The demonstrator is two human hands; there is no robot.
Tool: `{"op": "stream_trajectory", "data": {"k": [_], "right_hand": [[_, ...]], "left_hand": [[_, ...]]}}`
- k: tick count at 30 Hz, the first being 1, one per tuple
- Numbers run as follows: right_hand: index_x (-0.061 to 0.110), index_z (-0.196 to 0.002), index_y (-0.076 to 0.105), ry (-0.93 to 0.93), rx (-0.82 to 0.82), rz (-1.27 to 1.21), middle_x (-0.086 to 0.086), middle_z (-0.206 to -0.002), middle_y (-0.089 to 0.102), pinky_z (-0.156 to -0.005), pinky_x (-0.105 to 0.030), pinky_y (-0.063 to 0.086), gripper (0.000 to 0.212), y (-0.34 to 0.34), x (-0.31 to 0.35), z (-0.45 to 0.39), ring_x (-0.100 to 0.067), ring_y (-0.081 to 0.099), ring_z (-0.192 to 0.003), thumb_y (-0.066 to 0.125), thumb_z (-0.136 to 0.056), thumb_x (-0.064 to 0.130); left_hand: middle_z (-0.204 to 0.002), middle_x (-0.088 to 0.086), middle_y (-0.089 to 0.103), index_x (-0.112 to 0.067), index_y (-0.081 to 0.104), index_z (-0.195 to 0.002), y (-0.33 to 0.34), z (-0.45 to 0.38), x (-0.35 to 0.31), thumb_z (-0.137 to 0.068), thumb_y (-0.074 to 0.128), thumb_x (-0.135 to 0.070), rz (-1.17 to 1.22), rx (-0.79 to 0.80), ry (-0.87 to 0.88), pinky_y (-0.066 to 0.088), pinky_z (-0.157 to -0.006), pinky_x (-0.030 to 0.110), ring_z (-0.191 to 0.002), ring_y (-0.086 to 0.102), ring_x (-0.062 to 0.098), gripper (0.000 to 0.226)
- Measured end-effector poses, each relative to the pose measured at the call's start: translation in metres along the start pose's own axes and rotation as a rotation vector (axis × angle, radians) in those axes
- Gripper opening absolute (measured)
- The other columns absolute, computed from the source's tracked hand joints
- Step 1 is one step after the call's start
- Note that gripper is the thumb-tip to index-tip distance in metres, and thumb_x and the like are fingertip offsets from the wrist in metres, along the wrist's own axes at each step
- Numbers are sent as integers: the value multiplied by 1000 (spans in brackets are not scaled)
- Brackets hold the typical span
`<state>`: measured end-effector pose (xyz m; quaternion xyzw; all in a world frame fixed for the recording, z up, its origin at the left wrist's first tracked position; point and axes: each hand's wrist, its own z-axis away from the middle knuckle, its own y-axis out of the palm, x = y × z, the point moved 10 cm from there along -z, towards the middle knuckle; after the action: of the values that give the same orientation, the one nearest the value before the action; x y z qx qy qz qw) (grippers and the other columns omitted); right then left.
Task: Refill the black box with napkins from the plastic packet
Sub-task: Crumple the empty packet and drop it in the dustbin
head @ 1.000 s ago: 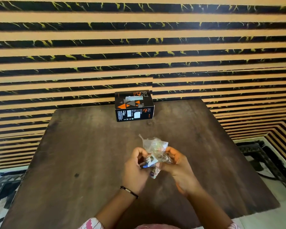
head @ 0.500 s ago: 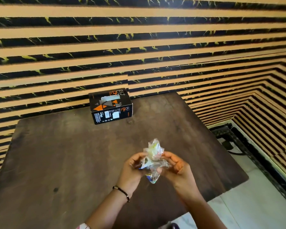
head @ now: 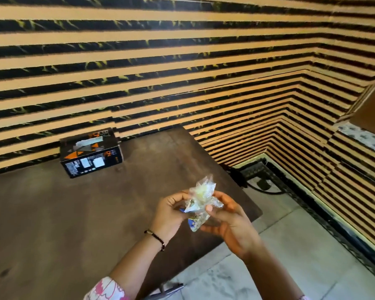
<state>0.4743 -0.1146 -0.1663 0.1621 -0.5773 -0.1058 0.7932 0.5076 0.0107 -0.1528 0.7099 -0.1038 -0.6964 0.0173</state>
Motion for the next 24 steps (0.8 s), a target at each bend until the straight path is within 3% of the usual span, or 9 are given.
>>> {"op": "stream_trajectory", "data": {"k": [4,7,9,13,16,19,22,24], "right_hand": [[11,-98,61,-72,-58,4,-15,-98,67,-73,-50,54,36,-61,24,22,-31,67,-87,75,-65,5],[6,-95,60,-101,-153,-11,-15,-91,66,-66,-44,55,27,-108,39,39,-27,65,-76,67,-69,-1],[10,-83,66,-130,-197,-17,-13,-82,68,-62,-42,55,19,-137,48,50,-26,65,-69,63,-73,-6],[19,-63,70,-171,-260,-89,-6,-69,70,-56,-37,56,34,-186,61,70,-22,66,-59,57,-76,-9],[19,-64,68,-154,-285,-153,-7,-70,70,-53,-35,56,35,-213,60,77,-21,67,-59,54,-80,-9],[17,-79,60,-104,-327,-256,-9,-76,67,-52,-32,54,28,-240,53,74,-21,66,-60,51,-81,-10],[21,-84,56,-79,-347,-336,-6,-75,68,-53,-33,54,33,-257,48,64,-21,65,-59,46,-82,-10],[21,-82,58,-68,-356,-329,-9,-76,68,-57,-36,54,34,-266,47,55,-24,65,-61,46,-81,-11]], "left_hand": [[-65,-17,72,-11,66,-74,70,3,13,-59,62,30,-73,44,24,50,-60,10,-67,66,-4,43],[-65,-15,72,-9,67,-73,120,6,28,-60,67,24,-106,78,16,49,-60,11,-64,64,-4,35],[-64,-12,72,-5,66,-76,151,7,39,-61,68,23,-101,121,-10,49,-58,13,-63,63,-3,31],[-79,0,66,-1,63,-89,208,8,47,-64,69,20,-109,223,-40,50,-62,12,-67,60,-3,32],[-93,3,65,-15,61,-95,238,12,54,-64,76,8,-48,357,-114,51,-67,12,-77,63,-5,41],[-115,1,63,-16,56,-117,259,12,66,-51,88,-23,14,545,-203,53,-82,23,-102,63,10,73],[-138,7,48,-23,44,-132,269,5,77,-61,82,-12,-69,665,-212,44,-102,41,-123,52,24,81],[-137,5,49,-28,47,-129,275,-6,85,-62,81,-11,-102,657,-211,46,-99,39,-121,54,21,77]]}}
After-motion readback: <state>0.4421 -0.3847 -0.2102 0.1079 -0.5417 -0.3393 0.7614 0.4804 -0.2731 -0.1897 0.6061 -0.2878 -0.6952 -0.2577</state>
